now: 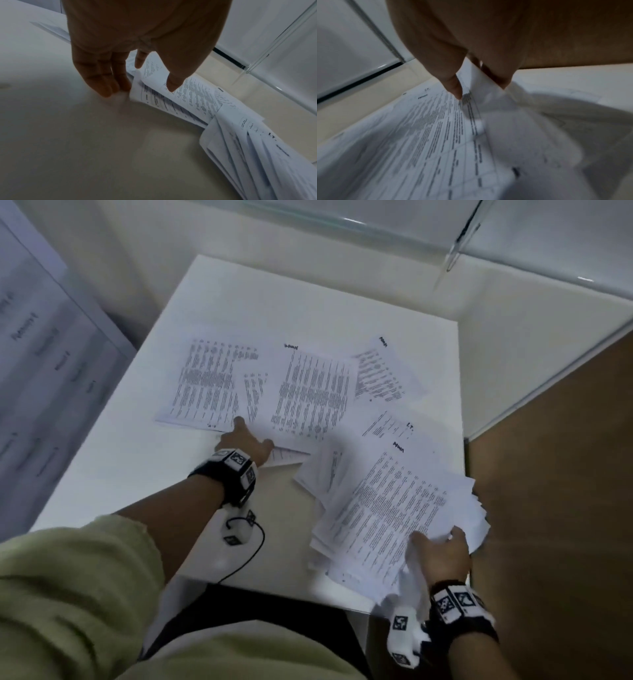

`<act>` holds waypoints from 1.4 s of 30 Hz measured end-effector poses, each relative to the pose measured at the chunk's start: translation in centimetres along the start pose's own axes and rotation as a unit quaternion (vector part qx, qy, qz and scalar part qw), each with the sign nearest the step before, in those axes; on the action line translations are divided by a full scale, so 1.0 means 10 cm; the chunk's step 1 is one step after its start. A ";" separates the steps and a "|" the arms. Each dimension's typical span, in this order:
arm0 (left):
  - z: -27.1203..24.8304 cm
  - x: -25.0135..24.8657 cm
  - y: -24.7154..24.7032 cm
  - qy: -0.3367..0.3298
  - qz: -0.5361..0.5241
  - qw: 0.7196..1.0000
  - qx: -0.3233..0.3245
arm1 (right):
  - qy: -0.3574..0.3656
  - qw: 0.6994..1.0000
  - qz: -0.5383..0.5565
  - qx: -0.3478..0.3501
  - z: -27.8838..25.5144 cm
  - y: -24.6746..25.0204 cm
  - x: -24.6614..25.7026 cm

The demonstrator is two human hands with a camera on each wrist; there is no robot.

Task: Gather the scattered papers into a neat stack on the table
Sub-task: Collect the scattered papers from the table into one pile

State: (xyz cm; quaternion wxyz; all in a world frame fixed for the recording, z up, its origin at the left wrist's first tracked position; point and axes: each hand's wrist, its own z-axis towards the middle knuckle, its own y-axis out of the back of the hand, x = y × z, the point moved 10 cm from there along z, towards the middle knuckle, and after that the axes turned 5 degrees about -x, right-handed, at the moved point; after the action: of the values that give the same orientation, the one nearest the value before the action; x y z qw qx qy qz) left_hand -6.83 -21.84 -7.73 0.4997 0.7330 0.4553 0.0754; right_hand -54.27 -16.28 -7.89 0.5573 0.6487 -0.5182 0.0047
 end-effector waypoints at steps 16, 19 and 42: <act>0.15 -0.21 0.24 0.036 -0.079 0.995 -0.042 | 0.250 0.967 -0.003 0.058 -0.47 -0.48 1.20; 0.10 -0.08 0.32 0.015 -0.111 0.994 -0.002 | 0.253 0.963 -0.006 0.092 -0.59 -0.69 1.30; -0.14 0.80 0.73 -0.127 -0.315 0.927 0.160 | 0.004 0.952 0.156 0.263 -1.22 -1.79 1.43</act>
State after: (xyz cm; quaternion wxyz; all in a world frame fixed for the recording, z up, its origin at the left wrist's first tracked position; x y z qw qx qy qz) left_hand 1.28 -15.54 -3.96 0.4275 0.6255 0.6014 -0.2535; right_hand -28.58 -19.72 -7.77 0.3618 0.6833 -0.5908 0.2304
